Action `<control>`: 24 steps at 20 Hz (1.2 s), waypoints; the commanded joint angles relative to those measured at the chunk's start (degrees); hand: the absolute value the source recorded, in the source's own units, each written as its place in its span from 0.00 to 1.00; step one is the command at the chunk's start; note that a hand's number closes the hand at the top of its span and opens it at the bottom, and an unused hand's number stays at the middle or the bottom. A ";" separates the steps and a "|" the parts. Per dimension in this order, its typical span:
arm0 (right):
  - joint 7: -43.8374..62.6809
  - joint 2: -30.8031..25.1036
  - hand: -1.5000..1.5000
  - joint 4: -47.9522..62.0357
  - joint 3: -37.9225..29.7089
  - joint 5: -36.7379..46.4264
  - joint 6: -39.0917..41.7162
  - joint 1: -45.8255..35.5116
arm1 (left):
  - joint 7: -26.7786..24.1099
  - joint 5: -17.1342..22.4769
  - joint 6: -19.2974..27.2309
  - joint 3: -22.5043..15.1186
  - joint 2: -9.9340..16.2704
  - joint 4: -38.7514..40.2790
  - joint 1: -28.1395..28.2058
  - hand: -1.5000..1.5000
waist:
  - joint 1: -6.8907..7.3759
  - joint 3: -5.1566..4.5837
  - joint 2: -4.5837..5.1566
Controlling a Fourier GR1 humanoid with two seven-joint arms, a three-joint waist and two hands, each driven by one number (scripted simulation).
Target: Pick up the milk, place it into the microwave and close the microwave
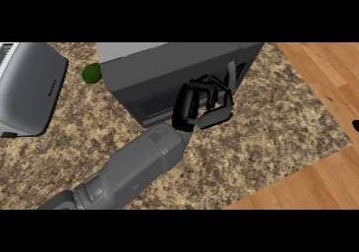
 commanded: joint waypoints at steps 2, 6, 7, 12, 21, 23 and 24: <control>0.67 -0.93 0.00 -0.20 -0.41 -2.01 0.35 -0.41 | 1.61 1.58 -0.98 0.98 -0.02 4.41 -3.73 1.00 | -0.83 -0.09 0.69; 1.11 -1.92 0.00 0.11 -1.40 -2.38 0.43 -0.50 | 0.81 2.35 -1.35 0.88 -0.02 5.11 -3.43 1.00 | -0.65 -0.12 0.76; 1.02 -2.03 0.00 -0.13 -1.51 -2.81 0.58 -0.78 | 1.07 2.61 -1.29 1.04 -0.02 5.34 -3.89 1.00 | -0.50 -0.09 0.65; 1.15 -2.85 0.00 0.01 -1.36 -4.34 1.85 -1.61 | 0.65 1.23 -1.67 -2.23 -0.02 6.22 -5.01 1.00 | -0.93 0.15 0.81; 2.23 -4.33 0.00 -0.76 -0.68 -8.43 3.45 -1.79 | 4.61 2.54 2.72 -4.84 -0.03 10.95 -4.23 1.00 | 0.99 0.09 0.37; 2.12 -4.60 0.00 -0.55 -1.46 -9.20 3.50 -1.66 | 4.63 3.37 2.73 -4.99 -0.03 11.02 -3.62 1.00 | 1.81 0.04 0.18; 2.04 -4.68 0.00 -1.53 -1.46 -9.31 3.60 -1.81 | 5.36 3.69 3.71 -5.25 -0.03 11.34 -3.83 1.00 | 1.71 0.03 -0.12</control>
